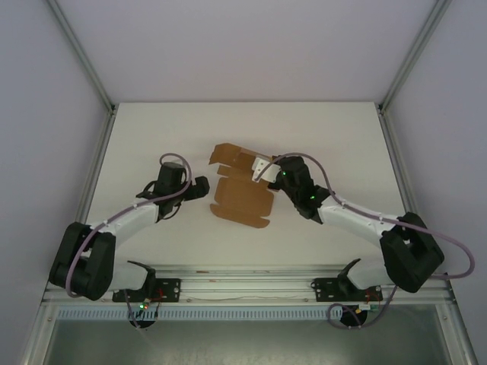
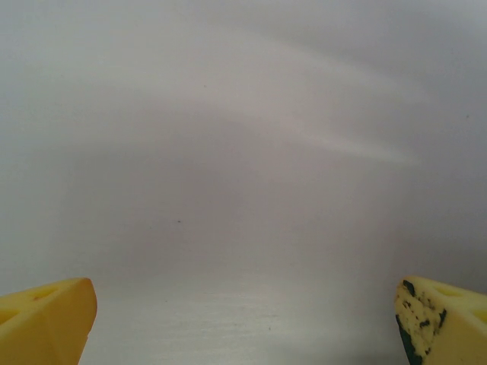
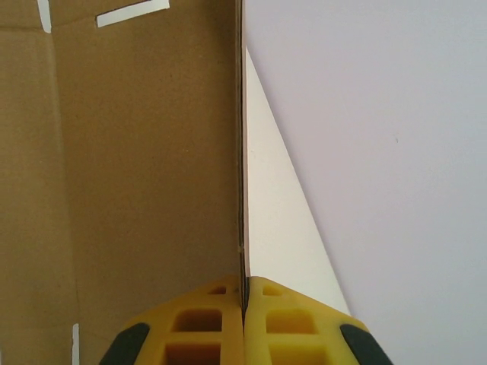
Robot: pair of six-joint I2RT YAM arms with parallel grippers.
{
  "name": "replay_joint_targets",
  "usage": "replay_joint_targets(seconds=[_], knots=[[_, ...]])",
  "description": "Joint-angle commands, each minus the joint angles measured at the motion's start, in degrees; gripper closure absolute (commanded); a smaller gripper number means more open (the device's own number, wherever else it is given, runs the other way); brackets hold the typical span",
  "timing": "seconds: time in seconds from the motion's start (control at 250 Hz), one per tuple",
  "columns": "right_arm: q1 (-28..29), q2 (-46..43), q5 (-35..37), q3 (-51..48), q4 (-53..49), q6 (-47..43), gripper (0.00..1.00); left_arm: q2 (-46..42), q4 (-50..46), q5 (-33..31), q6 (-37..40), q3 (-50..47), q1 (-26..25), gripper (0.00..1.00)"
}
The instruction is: Assemble paper box
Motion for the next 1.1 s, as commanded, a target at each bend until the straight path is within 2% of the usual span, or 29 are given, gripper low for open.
replay_joint_targets(seconds=[0.0,0.276,0.488,0.624,0.736,0.867,0.967,1.095], knots=[[-0.68,-1.76,-5.87,2.5,-5.23,5.31,1.0,0.59,13.9,3.84,1.77,-0.99,0.02,0.0],[-0.93,-1.96,-6.68,2.41,-5.81,6.92,1.0,4.38,18.45,2.96,0.96,0.06,-0.06,0.0],[-1.55,-2.87,-8.01,2.51,-6.36,7.89,1.0,3.56,14.92,-8.58,2.0,0.66,-0.04,0.0],[-1.85,-3.0,-8.57,2.92,-7.57,8.16,1.0,3.46,13.25,-9.98,3.03,1.36,0.2,0.0],[-1.92,-3.09,-9.64,2.98,-7.58,8.92,1.0,4.83,15.13,-5.35,4.15,2.25,0.15,0.0],[-1.91,-2.65,-9.46,3.04,-6.75,9.61,1.0,7.82,19.48,7.71,5.8,3.33,-0.07,0.01],[-1.89,-2.61,-9.81,3.05,-6.44,10.25,1.0,9.1,22.2,13.84,6.45,3.17,-0.56,0.01],[-1.87,-2.52,-10.98,3.65,-7.47,10.97,1.0,9.9,26.24,16.2,5.51,1.95,-0.74,0.01]])
